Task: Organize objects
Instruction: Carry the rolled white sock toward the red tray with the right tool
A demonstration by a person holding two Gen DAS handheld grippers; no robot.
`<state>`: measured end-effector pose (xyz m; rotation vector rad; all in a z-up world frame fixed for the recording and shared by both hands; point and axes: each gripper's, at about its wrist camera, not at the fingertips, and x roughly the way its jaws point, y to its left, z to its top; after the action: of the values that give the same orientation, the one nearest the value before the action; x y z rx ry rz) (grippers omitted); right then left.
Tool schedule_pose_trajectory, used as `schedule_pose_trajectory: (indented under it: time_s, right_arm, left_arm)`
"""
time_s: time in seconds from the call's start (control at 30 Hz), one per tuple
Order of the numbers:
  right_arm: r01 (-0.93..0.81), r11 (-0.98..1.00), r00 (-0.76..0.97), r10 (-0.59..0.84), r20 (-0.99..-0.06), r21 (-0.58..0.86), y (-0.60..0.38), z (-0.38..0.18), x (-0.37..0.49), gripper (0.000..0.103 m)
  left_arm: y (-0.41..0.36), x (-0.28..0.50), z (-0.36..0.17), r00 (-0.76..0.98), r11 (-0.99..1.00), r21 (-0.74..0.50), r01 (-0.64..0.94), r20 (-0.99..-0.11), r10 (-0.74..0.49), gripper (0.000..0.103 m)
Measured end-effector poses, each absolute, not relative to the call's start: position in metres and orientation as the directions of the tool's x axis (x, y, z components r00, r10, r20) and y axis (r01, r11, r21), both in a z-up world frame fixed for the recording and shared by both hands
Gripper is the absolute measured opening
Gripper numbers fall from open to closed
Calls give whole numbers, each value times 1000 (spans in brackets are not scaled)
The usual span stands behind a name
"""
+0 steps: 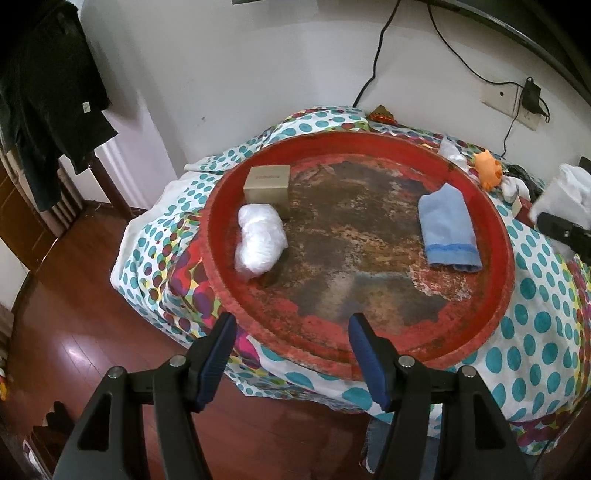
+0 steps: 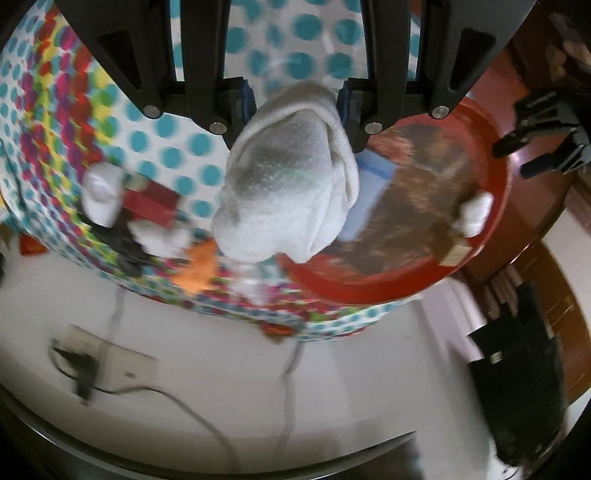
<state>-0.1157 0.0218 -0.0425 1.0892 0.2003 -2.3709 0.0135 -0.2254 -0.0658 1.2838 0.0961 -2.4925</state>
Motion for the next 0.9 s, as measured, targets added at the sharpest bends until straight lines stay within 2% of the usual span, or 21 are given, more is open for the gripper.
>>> schedule_pose_trajectory:
  time_s: [0.27,0.67,0.8,0.9]
  right_arm:
    - [603,-795,-462,-417,-783,67,-44,-64,-97,32]
    - [634,-771,-398,-393,-829,61,-92,-94,-106,34]
    - [645,-761,-385,-393,-835,61,-95,-99,-106,37]
    - [643,-764,-402,-400,-824,57,-90,-95,-104,48]
  left_arm:
    - [-235,15,-65,-535,-936,79,344,-802,-264,65]
    - [-248,16,-70,-518,-926,42,375,-819,-248,65]
    - [-248,16,-70,-520,-927,41,372,-819,-245,65]
    - [-247,16,-70,-522,-930,40,366,-818,-241,65]
